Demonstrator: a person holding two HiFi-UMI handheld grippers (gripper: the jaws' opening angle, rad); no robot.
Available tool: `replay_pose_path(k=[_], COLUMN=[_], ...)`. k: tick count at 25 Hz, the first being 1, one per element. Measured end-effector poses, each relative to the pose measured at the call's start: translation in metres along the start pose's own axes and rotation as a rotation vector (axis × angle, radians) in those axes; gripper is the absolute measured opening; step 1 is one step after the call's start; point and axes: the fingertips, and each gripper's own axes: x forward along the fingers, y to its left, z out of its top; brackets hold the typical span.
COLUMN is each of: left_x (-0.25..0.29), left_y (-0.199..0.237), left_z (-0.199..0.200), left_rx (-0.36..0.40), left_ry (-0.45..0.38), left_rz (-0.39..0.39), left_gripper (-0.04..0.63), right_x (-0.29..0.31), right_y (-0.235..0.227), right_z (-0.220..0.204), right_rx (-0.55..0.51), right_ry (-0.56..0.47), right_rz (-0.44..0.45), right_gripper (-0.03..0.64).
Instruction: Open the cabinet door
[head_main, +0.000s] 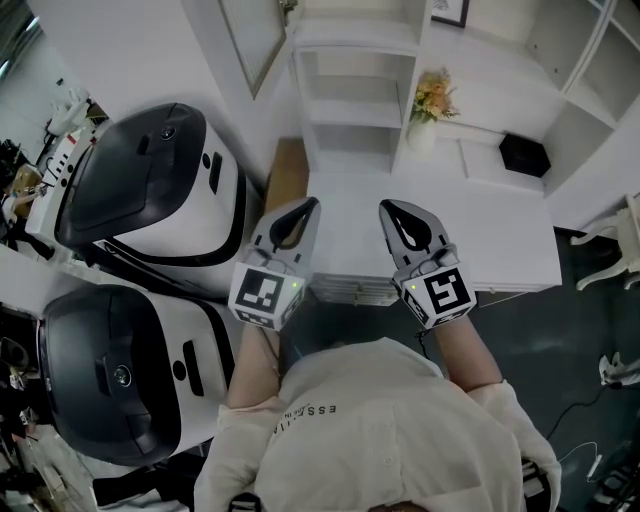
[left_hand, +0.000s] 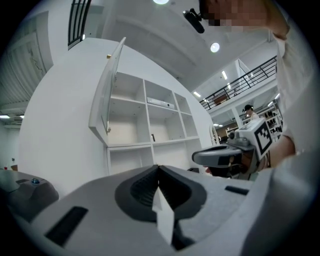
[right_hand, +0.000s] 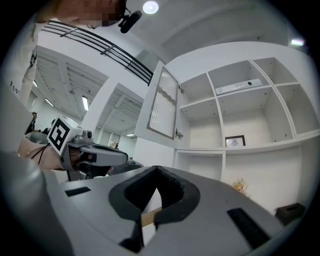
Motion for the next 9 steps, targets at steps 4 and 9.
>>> replay_pose_path(k=[4, 9], left_x=[0.0018, 0.0032], left_y=[-0.0024, 0.0051], left_z=[0.0024, 0.0005], left_rx=[0.0, -0.039], left_ry=[-0.01, -0.016], left_rz=[-0.016, -0.007], left_gripper=[0.003, 0.003], right_x=[0.0027, 0.0041], right_y=[-0.0027, -0.0045], right_z=[-0.0039, -0.0036], right_rx=[0.0, -0.004], right_ry=[0.011, 0.001], right_rz=[-0.014, -0.019], right_gripper=[0.014, 0.014])
